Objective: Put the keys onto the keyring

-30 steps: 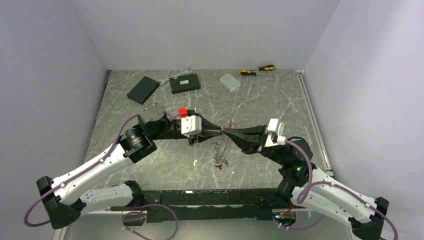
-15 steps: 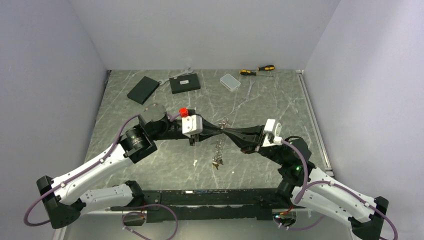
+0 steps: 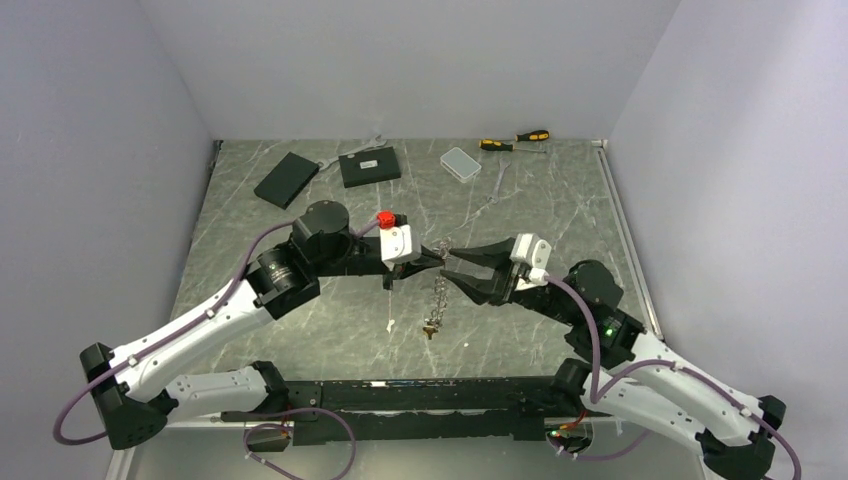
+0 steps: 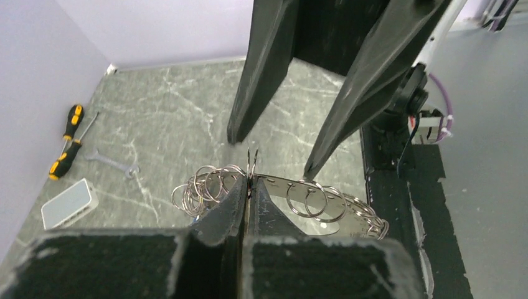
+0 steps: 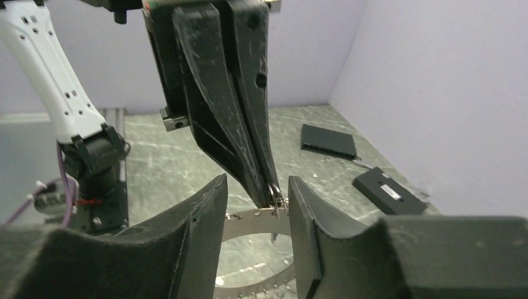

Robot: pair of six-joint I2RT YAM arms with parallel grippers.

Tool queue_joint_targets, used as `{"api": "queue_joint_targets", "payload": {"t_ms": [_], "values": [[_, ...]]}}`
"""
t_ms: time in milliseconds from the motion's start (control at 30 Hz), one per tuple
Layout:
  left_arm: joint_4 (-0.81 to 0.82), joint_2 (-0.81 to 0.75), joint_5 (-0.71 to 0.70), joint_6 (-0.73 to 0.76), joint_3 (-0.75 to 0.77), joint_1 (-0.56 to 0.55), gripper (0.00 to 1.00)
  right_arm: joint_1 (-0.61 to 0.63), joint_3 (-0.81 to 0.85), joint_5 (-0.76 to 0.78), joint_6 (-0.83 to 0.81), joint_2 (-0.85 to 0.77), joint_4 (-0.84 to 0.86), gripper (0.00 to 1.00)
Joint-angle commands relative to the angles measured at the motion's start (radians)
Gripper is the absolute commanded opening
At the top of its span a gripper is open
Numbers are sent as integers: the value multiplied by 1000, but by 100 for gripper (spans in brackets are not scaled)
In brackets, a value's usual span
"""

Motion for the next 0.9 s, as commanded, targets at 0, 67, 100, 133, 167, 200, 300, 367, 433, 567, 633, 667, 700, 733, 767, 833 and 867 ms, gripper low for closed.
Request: {"api": "queue_joint_targets", "payload": {"t_ms": [0,67,100,133,167,200,300,367,433,567,633,667,700,733,767,833,867], "values": [[-101,9,-53,86,82,1,0,6,198,-23,-164,8,-345,49],[-123,10,-61,104,90,1,0,6,257,-2,-210,11,-448,52],[-135,11,-66,113,93,0,0,6,281,2,-231,14,-489,53],[-148,14,-69,123,97,0,0,6,305,2,-245,21,-530,53],[-162,19,-69,135,105,0,0,5,328,-1,-259,31,-570,53],[-180,24,-68,146,114,1,0,5,356,-9,-269,49,-612,53],[-213,38,-62,171,136,0,0,5,430,-23,-293,111,-719,53],[-223,44,-60,180,143,0,0,5,469,-33,-314,158,-773,53],[-238,52,-56,189,150,1,0,4,504,-33,-324,206,-806,53],[-239,55,-47,189,146,0,0,4,541,-34,-356,272,-820,52],[-233,49,-47,184,139,0,0,4,554,-24,-371,299,-824,50],[-234,46,-49,184,136,0,0,4,557,-21,-377,305,-824,49],[-234,44,-50,183,136,1,0,4,558,-21,-385,310,-822,47],[-236,42,-49,182,135,0,0,4,557,-22,-388,314,-818,46],[-238,41,-47,184,134,0,0,4,557,-23,-391,317,-814,44],[-241,41,-47,184,133,0,0,4,558,-26,-398,326,-812,41],[-242,40,-47,186,134,1,0,4,560,-24,-401,331,-813,40]]}}
